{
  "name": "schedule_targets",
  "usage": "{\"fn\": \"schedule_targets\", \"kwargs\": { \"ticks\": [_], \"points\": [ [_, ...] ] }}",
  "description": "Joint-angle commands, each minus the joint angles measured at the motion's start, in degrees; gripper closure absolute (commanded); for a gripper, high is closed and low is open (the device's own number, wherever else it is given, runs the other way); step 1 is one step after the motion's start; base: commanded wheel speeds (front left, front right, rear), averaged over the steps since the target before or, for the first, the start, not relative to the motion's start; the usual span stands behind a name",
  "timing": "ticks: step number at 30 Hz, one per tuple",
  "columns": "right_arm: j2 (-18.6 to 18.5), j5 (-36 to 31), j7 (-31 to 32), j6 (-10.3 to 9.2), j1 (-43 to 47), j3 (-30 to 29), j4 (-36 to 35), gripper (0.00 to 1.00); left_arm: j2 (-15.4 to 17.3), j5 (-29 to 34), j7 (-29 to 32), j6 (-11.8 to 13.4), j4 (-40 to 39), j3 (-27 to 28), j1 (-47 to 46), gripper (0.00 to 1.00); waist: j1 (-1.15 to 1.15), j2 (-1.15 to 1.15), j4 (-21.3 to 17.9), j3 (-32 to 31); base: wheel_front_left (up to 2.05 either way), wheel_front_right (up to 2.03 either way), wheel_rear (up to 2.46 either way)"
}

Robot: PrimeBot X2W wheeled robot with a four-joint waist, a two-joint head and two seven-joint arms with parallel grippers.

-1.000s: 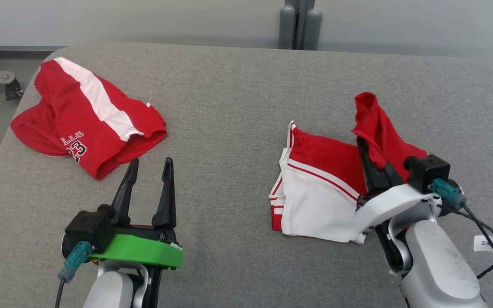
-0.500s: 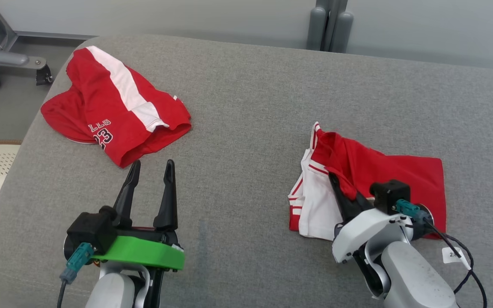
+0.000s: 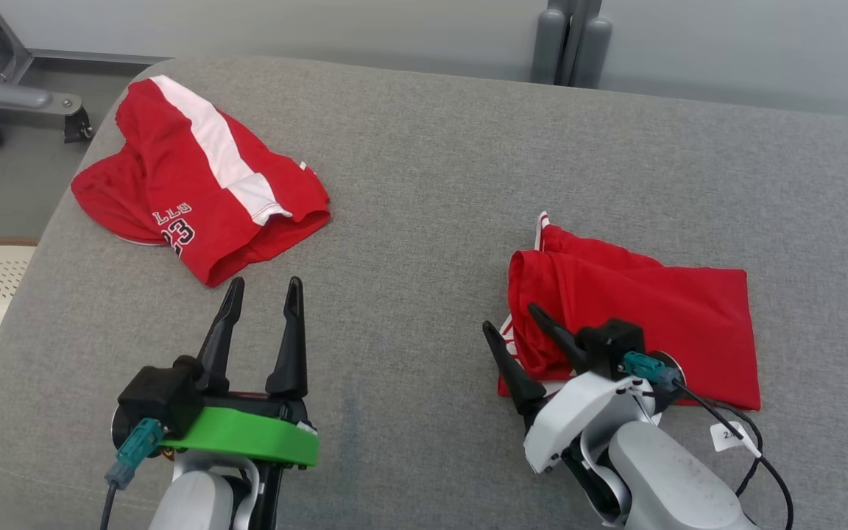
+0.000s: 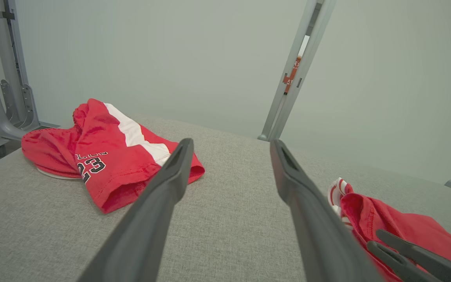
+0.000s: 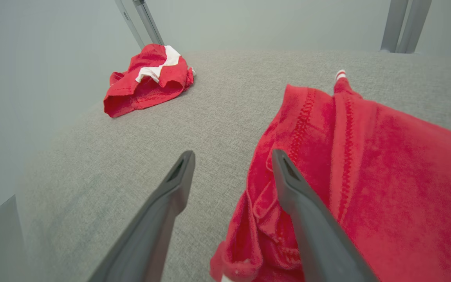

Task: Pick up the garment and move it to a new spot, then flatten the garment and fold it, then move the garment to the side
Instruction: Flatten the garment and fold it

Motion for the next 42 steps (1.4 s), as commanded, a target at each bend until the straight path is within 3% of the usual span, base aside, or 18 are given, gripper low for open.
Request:
{"fn": "schedule_targets", "kwargs": {
  "ticks": [1,6,13,21,31,42],
  "points": [
    [-0.2,0.4,-0.4,-0.09,-1.1,0.7,-1.1,0.0,0.1,-0.1,-0.2,0.2,0.0,0.2,0.9,0.0,0.0,0.0,-0.6,0.0,0.0,0.0,0.0],
    [-0.5,-4.4,-0.7,-0.09,-1.9,-3.1,-6.0,0.0,0.1,0.4,-0.2,0.0,-0.2,0.6,0.9,0.0,0.0,0.0,-3.2,-0.5,0.0,0.0,0.0],
    [-4.8,-15.5,-0.6,-0.09,2.1,-13.3,-19.5,0.0,0.1,0.5,-0.2,0.2,-1.6,1.1,0.4,0.0,0.0,0.0,-6.6,-0.5,0.0,0.0,0.0],
    [-3.9,-18.8,-0.6,-0.09,8.9,-23.1,-27.6,0.0,0.1,1.9,-0.2,0.5,-3.7,2.2,0.2,0.0,0.0,0.0,-9.7,0.0,0.0,0.0,0.0],
    [-1.6,-20.1,-0.6,-0.09,14.2,-27.9,-31.7,0.0,0.1,5.0,-0.2,0.7,-5.3,2.5,0.6,0.0,0.0,0.0,-11.8,0.7,0.0,0.0,0.0],
    [-0.6,-20.5,-0.6,-0.09,14.2,-28.0,-31.2,0.0,0.1,4.7,-0.2,0.2,-4.7,2.1,-0.2,0.0,0.0,0.0,-11.4,1.1,0.0,0.0,0.0]
  ]
}}
